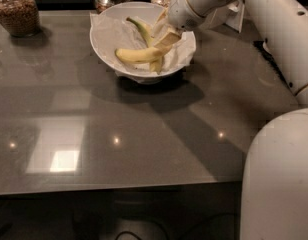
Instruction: Pick banana from white bowl
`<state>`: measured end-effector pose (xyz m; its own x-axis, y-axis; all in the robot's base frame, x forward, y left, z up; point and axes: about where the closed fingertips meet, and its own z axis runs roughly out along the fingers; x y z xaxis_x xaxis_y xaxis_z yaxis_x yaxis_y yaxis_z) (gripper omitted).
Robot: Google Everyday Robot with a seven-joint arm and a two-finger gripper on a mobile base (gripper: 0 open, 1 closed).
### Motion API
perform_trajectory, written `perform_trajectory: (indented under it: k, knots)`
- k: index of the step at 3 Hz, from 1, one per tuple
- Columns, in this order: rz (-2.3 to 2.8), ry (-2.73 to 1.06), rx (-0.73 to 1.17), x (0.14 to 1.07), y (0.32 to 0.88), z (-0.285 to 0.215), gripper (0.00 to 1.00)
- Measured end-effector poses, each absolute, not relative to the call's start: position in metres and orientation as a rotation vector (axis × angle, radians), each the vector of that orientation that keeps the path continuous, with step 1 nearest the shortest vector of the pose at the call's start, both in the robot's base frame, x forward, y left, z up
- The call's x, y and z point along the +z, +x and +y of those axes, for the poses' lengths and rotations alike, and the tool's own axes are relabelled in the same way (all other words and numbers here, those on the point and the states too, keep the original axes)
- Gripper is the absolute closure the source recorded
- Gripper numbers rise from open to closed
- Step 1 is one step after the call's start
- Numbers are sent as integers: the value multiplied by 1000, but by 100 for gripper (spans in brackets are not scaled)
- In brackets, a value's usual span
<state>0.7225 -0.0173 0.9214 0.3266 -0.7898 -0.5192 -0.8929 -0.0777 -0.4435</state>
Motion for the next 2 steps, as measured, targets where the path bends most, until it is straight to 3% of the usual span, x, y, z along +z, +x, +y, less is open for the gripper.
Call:
perform_trajectory:
  k: [1,2]
  knots:
    - [1481,-1948,195,908,725,-15,55]
    - [1476,-2021,198,900,725,-14,39]
